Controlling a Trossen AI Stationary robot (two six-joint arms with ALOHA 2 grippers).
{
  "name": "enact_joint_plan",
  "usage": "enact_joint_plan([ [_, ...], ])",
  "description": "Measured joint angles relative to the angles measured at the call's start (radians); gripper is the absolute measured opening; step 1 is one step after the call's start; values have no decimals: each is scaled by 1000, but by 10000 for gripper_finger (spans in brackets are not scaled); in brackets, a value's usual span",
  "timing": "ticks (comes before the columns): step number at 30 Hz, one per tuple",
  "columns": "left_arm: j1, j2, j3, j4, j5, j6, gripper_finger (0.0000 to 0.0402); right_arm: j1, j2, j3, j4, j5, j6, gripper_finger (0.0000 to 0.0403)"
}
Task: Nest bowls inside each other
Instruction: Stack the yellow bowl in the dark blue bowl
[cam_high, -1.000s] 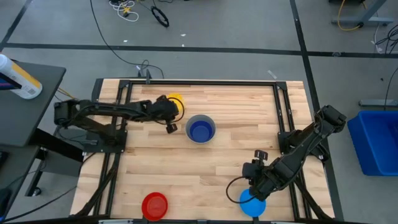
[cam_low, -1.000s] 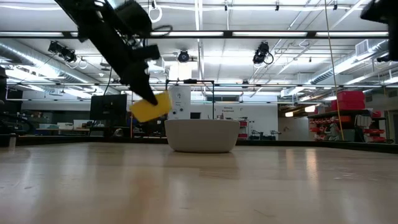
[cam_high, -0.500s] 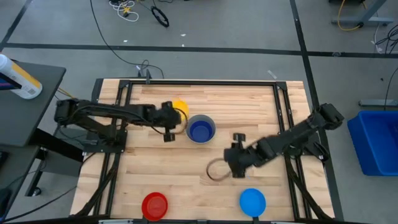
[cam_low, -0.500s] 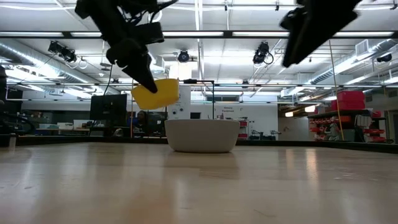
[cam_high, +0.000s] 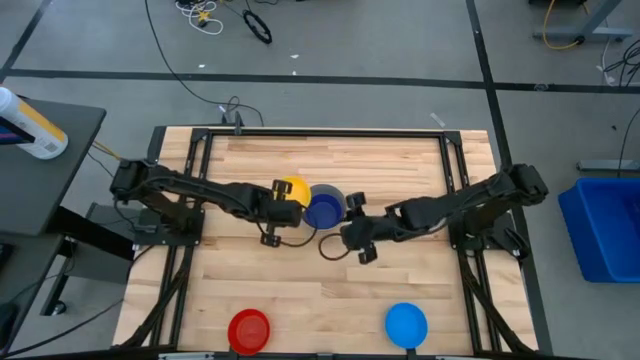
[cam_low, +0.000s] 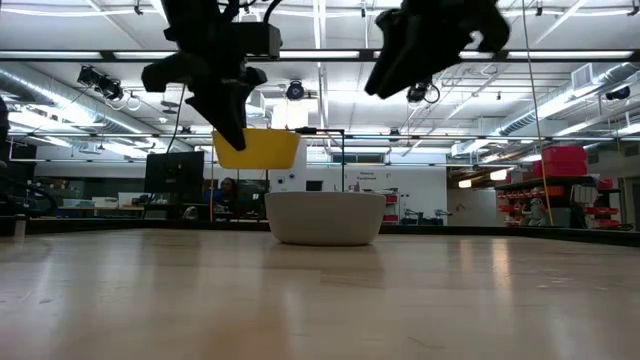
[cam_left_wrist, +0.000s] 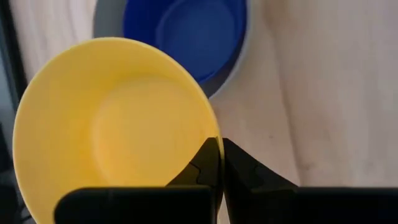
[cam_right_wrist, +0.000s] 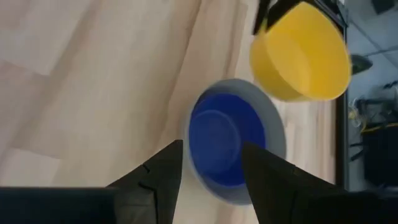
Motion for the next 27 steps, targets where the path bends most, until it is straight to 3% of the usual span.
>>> enact_joint_plan([
  [8, -73, 0, 0, 86, 56, 12, 6, -20, 106, 21, 62, -18, -140, 174],
  [27, -151, 0, 1, 141, 106, -15, 6, -6, 225, 210, 68, -52, -224, 177],
])
